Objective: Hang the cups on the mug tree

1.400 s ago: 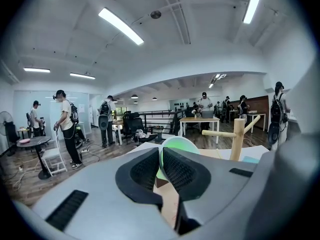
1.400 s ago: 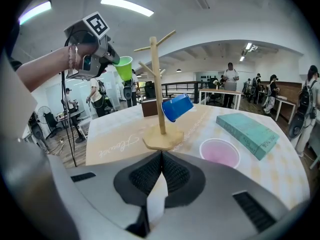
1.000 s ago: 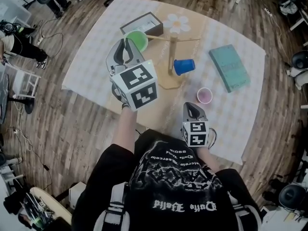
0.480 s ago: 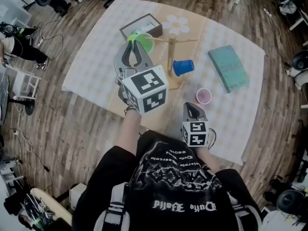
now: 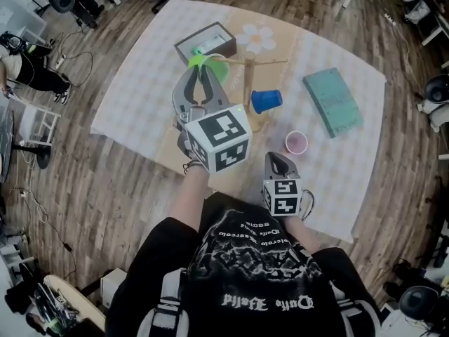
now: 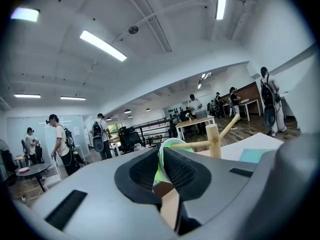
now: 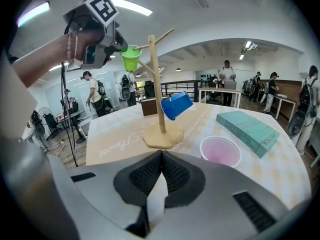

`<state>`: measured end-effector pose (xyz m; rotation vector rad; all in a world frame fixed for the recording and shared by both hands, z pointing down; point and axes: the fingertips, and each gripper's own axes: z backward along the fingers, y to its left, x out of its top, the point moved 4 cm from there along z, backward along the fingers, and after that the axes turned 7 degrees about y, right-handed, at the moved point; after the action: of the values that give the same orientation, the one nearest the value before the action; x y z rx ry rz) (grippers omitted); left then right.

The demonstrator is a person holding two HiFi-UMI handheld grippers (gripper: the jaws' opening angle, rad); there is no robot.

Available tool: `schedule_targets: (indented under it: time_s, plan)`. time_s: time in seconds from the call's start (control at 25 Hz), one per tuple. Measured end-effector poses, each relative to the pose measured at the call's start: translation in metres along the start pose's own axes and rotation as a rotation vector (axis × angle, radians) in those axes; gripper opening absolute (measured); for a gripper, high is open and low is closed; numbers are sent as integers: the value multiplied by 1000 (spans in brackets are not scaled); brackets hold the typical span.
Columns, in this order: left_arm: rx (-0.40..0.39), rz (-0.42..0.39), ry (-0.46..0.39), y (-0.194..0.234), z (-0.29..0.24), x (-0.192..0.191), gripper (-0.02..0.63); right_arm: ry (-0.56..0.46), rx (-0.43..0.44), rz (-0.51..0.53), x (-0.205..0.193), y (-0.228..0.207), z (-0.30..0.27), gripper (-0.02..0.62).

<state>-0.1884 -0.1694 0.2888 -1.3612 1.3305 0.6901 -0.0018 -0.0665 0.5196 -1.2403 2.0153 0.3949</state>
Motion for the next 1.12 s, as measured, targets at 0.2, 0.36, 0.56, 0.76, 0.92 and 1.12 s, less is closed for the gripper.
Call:
schedule_targets:
  time_s: [0.2, 0.36, 0.56, 0.76, 0.92, 1.12]
  plan:
    - [15, -40, -20, -7, 2, 3, 43, 0, 6, 3, 0, 0, -2, 9]
    - [12, -57, -19, -15, 3, 2, 43, 0, 7, -1, -2, -2, -2, 9]
    - [17, -64, -31, -22, 7, 2, 43, 1, 6, -2, -3, -5, -2, 9]
    - [10, -75, -35, -31, 11, -4, 57, -5, 8, -3, -2, -5, -1, 9]
    - [0, -70, -29, -37, 14, -10, 56, -4, 12, 2, -3, -4, 0, 9]
    - [-29, -57, -17, -44, 14, -14, 55, -5, 15, 5, -2, -5, 3, 9]
